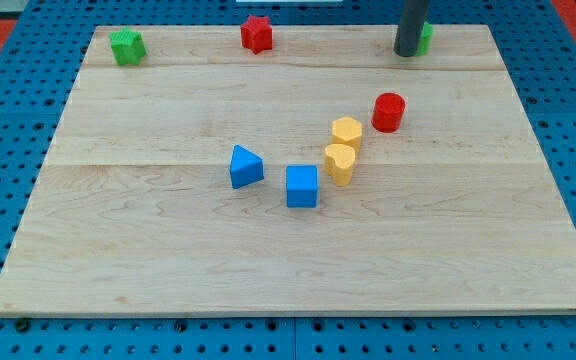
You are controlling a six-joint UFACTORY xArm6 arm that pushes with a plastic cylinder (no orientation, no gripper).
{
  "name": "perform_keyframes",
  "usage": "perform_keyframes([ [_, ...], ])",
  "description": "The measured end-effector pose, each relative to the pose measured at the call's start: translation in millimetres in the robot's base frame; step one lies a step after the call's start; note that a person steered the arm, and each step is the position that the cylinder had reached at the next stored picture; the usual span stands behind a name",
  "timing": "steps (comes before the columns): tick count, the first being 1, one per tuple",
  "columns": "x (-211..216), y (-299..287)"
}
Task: Move the red circle to the center left
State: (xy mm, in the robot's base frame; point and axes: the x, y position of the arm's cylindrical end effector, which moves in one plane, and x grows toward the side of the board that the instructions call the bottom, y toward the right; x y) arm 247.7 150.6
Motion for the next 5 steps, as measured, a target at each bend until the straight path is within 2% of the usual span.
perform_keyframes([
  [3, 11, -11],
  [5, 98, -16],
])
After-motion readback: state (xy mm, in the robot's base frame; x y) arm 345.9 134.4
